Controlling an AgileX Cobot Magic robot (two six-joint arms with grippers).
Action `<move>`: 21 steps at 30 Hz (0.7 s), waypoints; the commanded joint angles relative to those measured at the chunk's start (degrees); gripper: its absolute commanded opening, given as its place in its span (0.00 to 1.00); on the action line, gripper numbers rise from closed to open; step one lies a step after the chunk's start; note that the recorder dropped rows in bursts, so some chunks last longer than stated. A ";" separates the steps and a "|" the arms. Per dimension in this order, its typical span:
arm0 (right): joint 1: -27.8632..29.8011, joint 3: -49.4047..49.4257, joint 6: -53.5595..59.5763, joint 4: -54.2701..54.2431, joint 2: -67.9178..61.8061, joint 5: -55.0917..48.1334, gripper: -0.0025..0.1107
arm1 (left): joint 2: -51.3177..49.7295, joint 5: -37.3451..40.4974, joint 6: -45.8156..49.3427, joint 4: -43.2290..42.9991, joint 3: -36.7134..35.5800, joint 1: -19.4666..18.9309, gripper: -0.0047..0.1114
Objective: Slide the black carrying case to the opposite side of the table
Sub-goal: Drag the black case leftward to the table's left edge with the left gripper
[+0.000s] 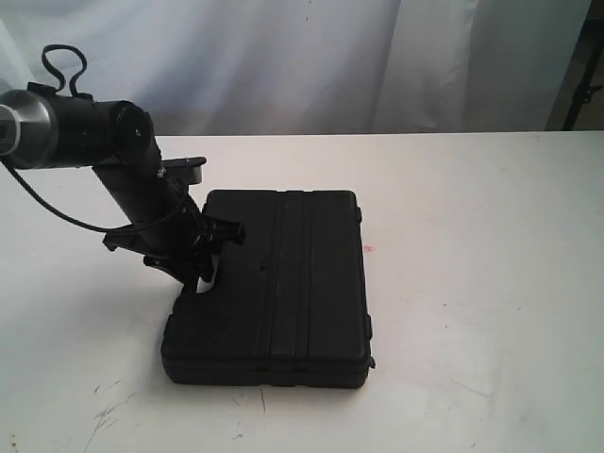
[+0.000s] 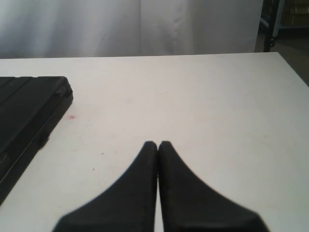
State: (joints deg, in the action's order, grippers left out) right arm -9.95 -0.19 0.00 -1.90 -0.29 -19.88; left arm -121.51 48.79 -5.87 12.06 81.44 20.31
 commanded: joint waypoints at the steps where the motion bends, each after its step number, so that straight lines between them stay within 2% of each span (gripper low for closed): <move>1: 0.29 0.19 -0.32 -0.07 0.29 0.11 0.02 | 0.11 -0.34 -1.85 -2.66 0.27 0.31 0.14; 2: 0.29 0.19 -0.32 -0.07 0.29 0.11 0.02 | 0.11 -0.05 -1.83 -3.60 0.27 0.31 0.07; 3: 0.29 0.19 -0.32 -0.07 0.29 0.11 0.02 | 0.11 0.44 -2.12 -4.58 0.27 0.31 0.04; 10: 0.29 0.19 -0.32 -0.07 0.29 0.11 0.02 | 0.11 5.25 -10.50 -19.31 0.17 0.31 0.04; 15: 0.29 0.19 -0.32 -0.07 0.29 0.11 0.02 | 0.11 7.16 -10.77 -20.55 0.17 -1.20 0.04; 21: 0.29 0.19 -0.32 -0.07 0.29 0.11 0.02 | 0.11 10.18 -9.72 -22.21 0.17 -5.12 0.04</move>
State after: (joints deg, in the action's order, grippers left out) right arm -9.95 -0.19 0.00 -1.90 -0.29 -19.88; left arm -121.51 56.50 -15.97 -7.16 81.57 17.36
